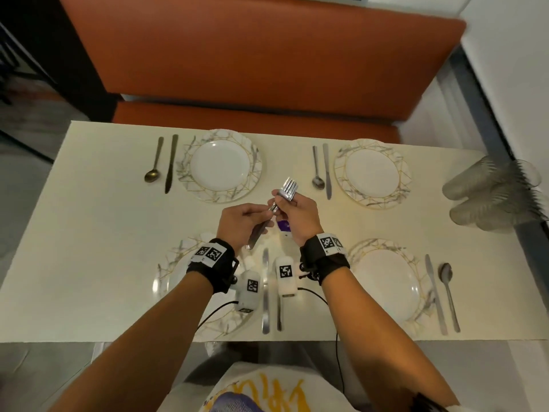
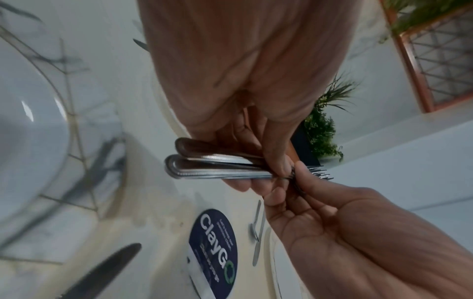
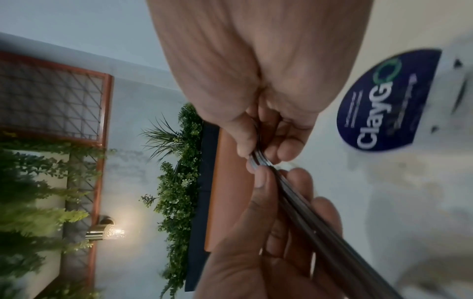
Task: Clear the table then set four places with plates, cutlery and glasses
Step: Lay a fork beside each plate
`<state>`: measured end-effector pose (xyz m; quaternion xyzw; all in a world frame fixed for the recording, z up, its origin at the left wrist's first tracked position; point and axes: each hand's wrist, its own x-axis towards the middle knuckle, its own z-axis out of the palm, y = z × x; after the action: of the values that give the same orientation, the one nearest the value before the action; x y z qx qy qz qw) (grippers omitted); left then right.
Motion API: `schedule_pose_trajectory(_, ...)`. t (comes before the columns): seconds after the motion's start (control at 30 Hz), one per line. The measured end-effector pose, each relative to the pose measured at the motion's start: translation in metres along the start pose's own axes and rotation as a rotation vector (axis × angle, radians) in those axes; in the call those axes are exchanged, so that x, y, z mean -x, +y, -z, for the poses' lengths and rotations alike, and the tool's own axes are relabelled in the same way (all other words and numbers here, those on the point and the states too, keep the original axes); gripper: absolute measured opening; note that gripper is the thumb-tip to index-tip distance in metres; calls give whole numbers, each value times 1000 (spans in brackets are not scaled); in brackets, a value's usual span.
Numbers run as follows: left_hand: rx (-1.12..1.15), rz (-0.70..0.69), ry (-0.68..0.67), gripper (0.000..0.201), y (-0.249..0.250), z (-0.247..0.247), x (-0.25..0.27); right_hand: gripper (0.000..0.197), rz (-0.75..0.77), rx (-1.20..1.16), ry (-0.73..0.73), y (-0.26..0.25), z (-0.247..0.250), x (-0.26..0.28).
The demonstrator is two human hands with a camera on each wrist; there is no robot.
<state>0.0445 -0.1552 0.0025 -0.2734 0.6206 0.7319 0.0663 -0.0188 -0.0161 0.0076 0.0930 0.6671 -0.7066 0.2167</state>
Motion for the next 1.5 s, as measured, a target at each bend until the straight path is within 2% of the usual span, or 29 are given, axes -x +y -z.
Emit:
schedule_pose_trajectory(0.13,48,16,27,22,0,48,22,12,-24,-15,19,20,-48,14)
schedule_pose_trajectory(0.23,55,25,44,21,-2,81,34,18,-34,0,42,28,-78,24)
schedule_pose_trajectory(0.43,-52,21,64,13,-22,148,49,16,-57,10,-6,47,-128,43)
schedule_pose_trajectory(0.63,-6,36,234,4,-46,202,62,14,-95,58,18,71,-156,57)
schedule_pose_trajectory(0.77,-306,120,388,10,-72,234,59,15,-115,87,13,82,-153,62)
schedule_pose_trajectory(0.87,-428,187,425,16,-89,241,62,16,-115,113,4,86,-145,64)
schedule_pose_trajectory(1.0,-491,216,419,12,-100,244,65,16,-109,136,15,87,-135,63)
schedule_pose_trajectory(1.1,-479,214,380,13,-106,245,65,14,-110,132,28,87,-130,61)
schedule_pose_trajectory(1.27,-509,172,391,15,-113,245,68,15,-94,154,26,88,-128,60)
schedule_pose_trajectory(1.5,-520,190,372,23,-115,249,71,14,-89,168,21,91,-126,59)
